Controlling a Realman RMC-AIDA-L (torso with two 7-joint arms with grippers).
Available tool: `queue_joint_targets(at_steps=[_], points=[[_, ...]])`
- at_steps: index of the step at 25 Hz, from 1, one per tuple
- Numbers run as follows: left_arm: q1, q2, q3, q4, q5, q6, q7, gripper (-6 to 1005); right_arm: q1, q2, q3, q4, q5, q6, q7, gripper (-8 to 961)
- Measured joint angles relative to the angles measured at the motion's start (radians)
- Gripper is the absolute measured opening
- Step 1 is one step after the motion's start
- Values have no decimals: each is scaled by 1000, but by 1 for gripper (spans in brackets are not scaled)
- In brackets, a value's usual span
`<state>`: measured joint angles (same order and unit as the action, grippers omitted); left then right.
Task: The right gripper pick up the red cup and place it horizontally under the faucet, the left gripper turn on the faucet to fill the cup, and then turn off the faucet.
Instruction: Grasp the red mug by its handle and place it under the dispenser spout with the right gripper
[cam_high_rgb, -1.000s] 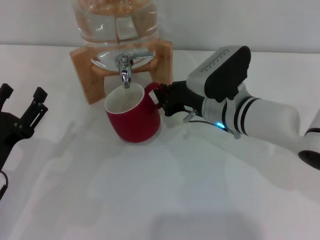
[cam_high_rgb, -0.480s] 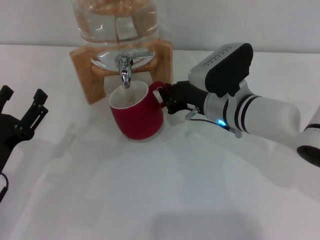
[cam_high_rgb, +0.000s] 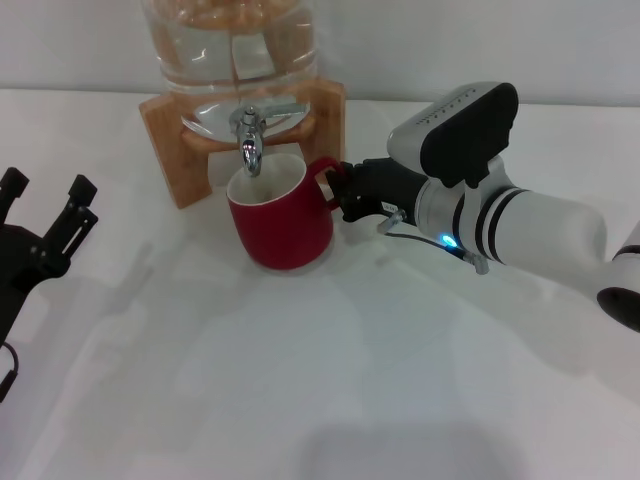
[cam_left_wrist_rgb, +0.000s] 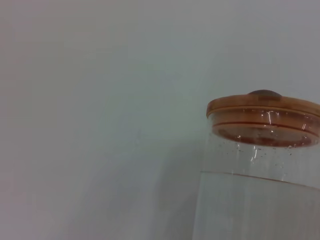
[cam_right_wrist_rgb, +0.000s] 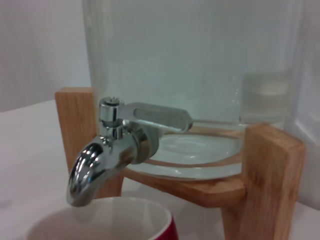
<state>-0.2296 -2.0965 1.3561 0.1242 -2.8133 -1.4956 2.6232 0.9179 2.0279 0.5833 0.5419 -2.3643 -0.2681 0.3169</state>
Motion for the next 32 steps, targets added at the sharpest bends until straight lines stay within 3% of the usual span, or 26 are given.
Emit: queue_joint_targets(at_steps=[32], points=[[-14,1,0,0,1,14,1,891,0,0,-51,0,-12,-7,-7,104]])
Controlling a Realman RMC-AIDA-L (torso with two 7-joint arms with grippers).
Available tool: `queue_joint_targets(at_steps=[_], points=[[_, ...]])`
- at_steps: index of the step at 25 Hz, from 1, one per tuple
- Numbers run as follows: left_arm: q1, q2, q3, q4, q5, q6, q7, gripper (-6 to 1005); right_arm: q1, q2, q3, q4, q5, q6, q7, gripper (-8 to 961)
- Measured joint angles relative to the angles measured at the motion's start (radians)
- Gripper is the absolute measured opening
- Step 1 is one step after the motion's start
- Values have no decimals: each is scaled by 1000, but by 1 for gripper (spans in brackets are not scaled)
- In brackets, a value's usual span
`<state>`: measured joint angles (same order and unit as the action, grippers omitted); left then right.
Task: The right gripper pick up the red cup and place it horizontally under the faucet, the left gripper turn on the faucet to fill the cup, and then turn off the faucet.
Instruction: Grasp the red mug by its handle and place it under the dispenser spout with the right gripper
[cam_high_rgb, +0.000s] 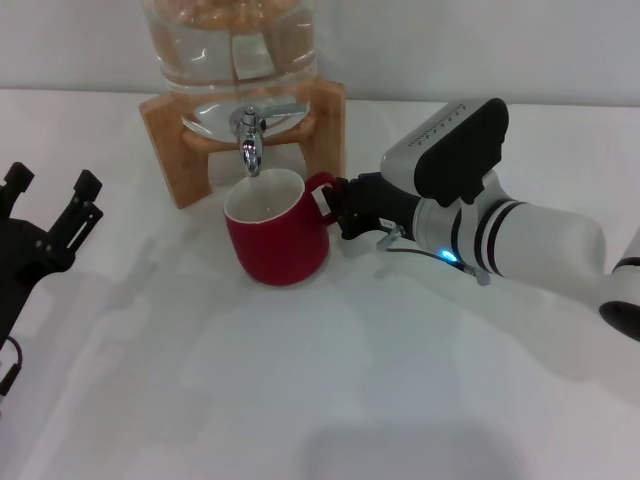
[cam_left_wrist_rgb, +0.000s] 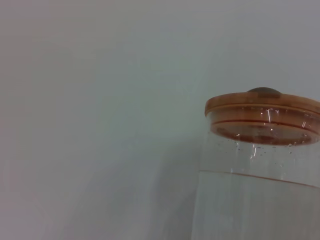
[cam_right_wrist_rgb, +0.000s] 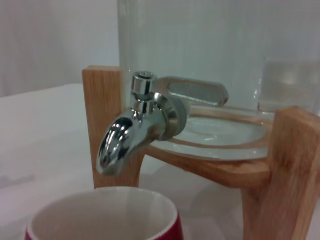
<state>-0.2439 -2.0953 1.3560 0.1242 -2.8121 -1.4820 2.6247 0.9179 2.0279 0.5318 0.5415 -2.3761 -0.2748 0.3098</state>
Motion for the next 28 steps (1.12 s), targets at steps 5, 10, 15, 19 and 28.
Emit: queue_joint_targets(at_steps=[5,10,15,19,28], points=[[2,-1,0,0,2,-2,0,891,-3,0,-11,-2,0,0,0,104],[3,-2,0,0,4,-3,0,891,-8,0,-13,-7,0,-3,-1,102],[3,-2,0,0,5,-2,0,891,-10,0,-24,-4,0,-12,-2,100],[2,-2,0,0,5,-2,0,891,-8,0,-26,1,0,-15,-2,104],[0,-2,0,0,4,0,0,891,-4,0,-27,2,0,-18,-2,123]])
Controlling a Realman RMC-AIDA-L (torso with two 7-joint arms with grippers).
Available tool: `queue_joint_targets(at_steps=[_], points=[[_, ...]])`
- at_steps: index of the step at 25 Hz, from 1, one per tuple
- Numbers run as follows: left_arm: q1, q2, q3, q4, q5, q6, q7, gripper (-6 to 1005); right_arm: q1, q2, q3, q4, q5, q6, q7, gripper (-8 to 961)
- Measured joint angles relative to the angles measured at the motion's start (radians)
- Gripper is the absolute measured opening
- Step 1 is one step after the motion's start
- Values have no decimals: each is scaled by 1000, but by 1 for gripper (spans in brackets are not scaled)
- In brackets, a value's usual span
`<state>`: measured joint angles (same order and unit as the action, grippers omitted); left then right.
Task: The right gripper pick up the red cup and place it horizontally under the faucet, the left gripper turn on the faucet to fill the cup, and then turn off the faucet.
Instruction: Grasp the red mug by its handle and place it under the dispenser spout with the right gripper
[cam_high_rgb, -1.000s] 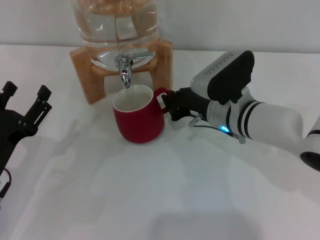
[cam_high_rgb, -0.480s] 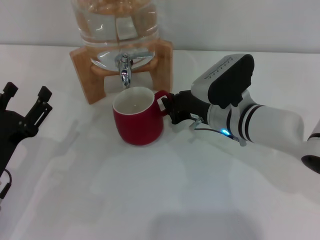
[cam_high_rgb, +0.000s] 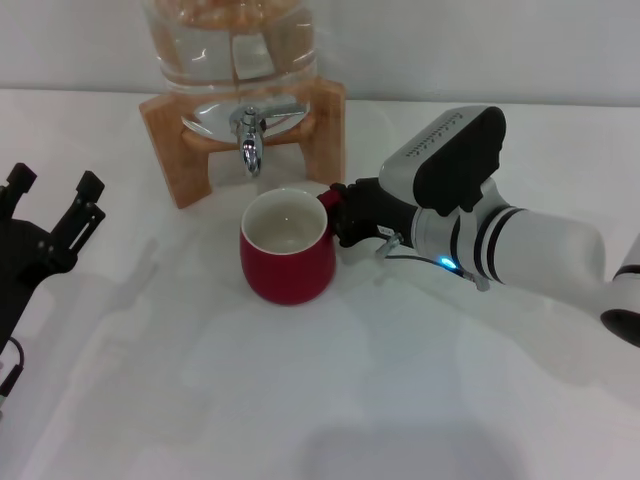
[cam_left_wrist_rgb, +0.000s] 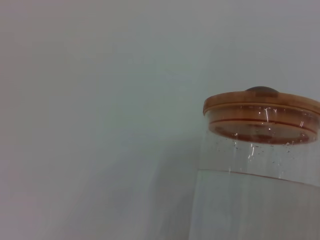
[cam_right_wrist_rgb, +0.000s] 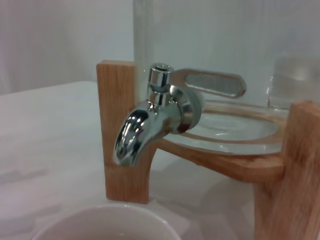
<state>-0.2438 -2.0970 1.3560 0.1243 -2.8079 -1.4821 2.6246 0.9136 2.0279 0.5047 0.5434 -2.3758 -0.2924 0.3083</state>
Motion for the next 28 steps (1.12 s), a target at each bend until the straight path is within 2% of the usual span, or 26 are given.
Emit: queue_joint_targets(at_steps=[4,28], points=[[0,0,0,0,0,0,0,891,5,0,0,0,0,1,4,172],[-3,0,0,0,0,-5,0,891,28,0,11,15,36,44,10,174]])
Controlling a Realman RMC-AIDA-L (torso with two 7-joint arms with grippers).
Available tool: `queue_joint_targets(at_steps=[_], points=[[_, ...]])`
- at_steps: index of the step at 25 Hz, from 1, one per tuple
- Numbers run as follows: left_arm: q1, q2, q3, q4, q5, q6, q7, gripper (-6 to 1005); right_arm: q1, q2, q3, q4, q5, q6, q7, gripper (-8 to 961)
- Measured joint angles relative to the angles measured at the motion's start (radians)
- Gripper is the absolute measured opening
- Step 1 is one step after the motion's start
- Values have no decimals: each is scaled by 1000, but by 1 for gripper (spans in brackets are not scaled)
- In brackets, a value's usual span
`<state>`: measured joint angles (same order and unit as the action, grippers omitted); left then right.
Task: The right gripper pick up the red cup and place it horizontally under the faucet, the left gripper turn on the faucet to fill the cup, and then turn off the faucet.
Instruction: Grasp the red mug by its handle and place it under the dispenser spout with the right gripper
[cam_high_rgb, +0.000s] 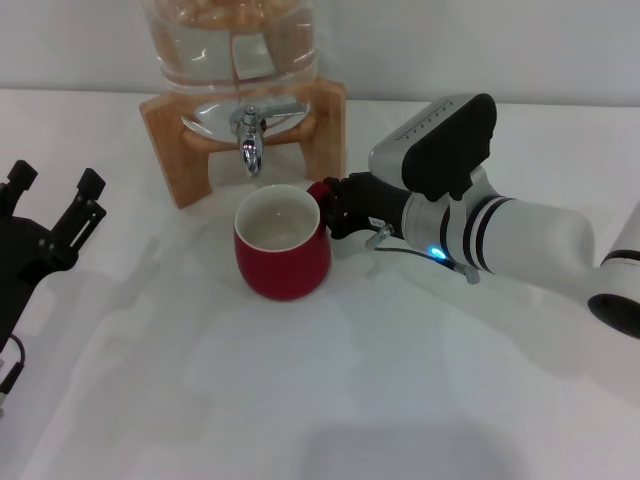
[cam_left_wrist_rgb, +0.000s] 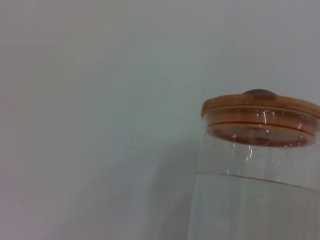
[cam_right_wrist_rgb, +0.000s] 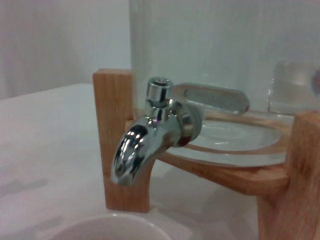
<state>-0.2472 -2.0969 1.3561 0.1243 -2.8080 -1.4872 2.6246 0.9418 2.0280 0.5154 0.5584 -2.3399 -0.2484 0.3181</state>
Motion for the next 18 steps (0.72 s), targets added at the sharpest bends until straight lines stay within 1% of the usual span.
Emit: queue_joint_targets(at_steps=[11,18], points=[[0,0,0,0,1,-3,0,891,1,0,4,-1,39,1,2,174],[2,0,0,0,1,-2,0,891,1,0,7,-4,41,-4,42,175]])
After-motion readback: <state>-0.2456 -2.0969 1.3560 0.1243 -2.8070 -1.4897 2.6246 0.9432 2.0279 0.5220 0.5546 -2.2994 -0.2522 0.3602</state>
